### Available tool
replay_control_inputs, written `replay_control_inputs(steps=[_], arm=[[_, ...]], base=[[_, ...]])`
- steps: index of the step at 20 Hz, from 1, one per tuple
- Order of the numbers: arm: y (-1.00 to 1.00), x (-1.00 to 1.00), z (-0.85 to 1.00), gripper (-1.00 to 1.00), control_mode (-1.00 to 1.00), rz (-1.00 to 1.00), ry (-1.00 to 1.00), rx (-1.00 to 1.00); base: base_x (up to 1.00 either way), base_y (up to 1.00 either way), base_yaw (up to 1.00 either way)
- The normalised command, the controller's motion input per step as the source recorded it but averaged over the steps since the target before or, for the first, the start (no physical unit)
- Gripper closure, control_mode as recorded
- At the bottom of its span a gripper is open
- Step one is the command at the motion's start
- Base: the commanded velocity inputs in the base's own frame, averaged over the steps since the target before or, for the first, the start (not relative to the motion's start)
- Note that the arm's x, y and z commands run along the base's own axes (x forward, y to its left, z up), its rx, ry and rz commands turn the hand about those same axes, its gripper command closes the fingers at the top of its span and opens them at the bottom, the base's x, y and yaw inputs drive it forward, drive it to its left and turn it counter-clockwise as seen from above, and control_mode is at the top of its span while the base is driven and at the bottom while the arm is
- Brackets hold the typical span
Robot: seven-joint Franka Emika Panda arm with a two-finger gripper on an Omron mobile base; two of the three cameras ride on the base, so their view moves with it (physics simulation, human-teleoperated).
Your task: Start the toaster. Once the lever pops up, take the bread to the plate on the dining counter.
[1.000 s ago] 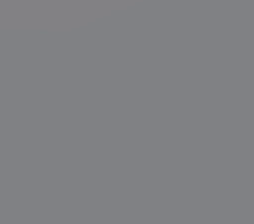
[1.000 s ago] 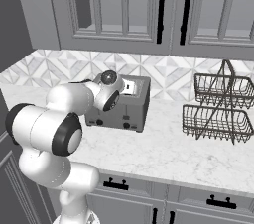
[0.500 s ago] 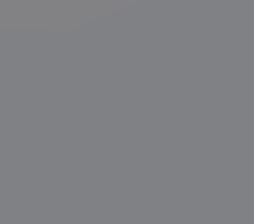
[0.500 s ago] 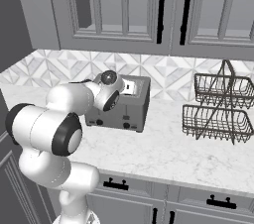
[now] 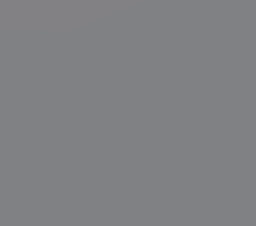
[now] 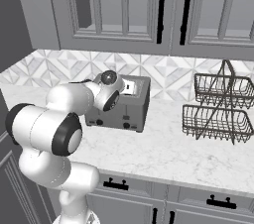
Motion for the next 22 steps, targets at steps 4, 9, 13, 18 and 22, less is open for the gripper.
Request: replay_control_inputs(steps=[4, 9, 13, 18, 22], arm=[[0.00, 0.00, 0.00, -1.00, -1.00, 0.00, 0.00, 0.00], [0.00, 0.00, 0.00, -1.00, -1.00, 0.00, 0.00, 0.00], [0.00, 0.00, 0.00, -1.00, -1.00, 0.00, 0.00, 0.00], [0.00, 0.00, 0.00, -1.00, -1.00, 0.00, 0.00, 0.00], [0.00, 0.00, 0.00, -1.00, -1.00, 0.00, 0.00, 0.00]], base=[[0.00, 0.00, 0.00], [0.00, 0.00, 0.00], [0.00, 0.00, 0.00], [0.00, 0.00, 0.00], [0.00, 0.00, 0.00]])
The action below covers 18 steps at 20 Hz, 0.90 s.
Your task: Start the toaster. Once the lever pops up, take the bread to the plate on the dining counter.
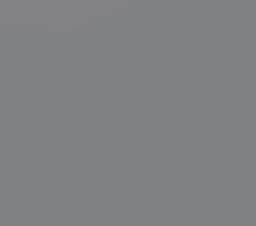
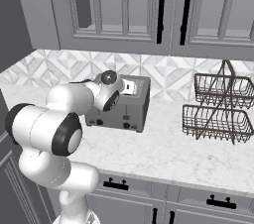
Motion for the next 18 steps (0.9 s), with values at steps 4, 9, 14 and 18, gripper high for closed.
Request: replay_control_inputs(steps=[4, 9, 14, 18], arm=[[0.00, 0.00, 0.00, -1.00, -1.00, 0.00, 0.00, 0.00], [0.00, 0.00, 0.00, -1.00, -1.00, 0.00, 0.00, 0.00], [0.00, 0.00, 0.00, -1.00, -1.00, 0.00, 0.00, 0.00], [0.00, 0.00, 0.00, -1.00, -1.00, 0.00, 0.00, 0.00]], base=[[0.00, 0.00, 0.00], [0.00, 0.00, 0.00], [0.00, 0.00, 0.00], [0.00, 0.00, 0.00]])
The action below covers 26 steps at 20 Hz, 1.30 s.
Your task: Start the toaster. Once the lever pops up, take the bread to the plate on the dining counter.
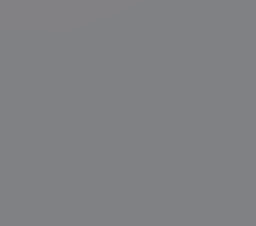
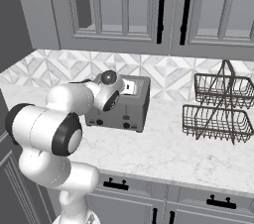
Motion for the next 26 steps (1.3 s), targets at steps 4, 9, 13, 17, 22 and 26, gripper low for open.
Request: replay_control_inputs(steps=[4, 9, 13, 17, 22, 26], arm=[[0.00, 0.00, 0.00, -1.00, -1.00, 0.00, 0.00, 0.00], [0.00, 0.00, 0.00, -1.00, -1.00, 0.00, 0.00, 0.00], [0.00, 0.00, 0.00, -1.00, -1.00, 0.00, 0.00, 0.00], [0.00, 0.00, 0.00, -1.00, -1.00, 0.00, 0.00, 0.00], [0.00, 0.00, 0.00, -1.00, -1.00, 0.00, 0.00, 0.00], [0.00, 0.00, 0.00, -1.00, -1.00, 0.00, 0.00, 0.00]], base=[[0.00, 0.00, 0.00], [0.00, 0.00, 0.00], [0.00, 0.00, 0.00], [0.00, 0.00, 0.00], [0.00, 0.00, 0.00], [0.00, 0.00, 0.00]])
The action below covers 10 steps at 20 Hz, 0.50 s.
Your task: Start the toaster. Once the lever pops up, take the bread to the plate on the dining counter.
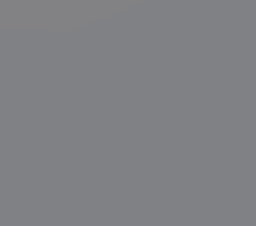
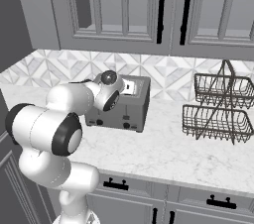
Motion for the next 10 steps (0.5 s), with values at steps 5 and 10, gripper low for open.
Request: replay_control_inputs(steps=[5, 10], arm=[[0.00, 0.00, 0.00, -1.00, -1.00, 0.00, 0.00, 0.00], [0.00, 0.00, 0.00, -1.00, -1.00, 0.00, 0.00, 0.00]], base=[[0.00, 0.00, 0.00], [0.00, 0.00, 0.00]])
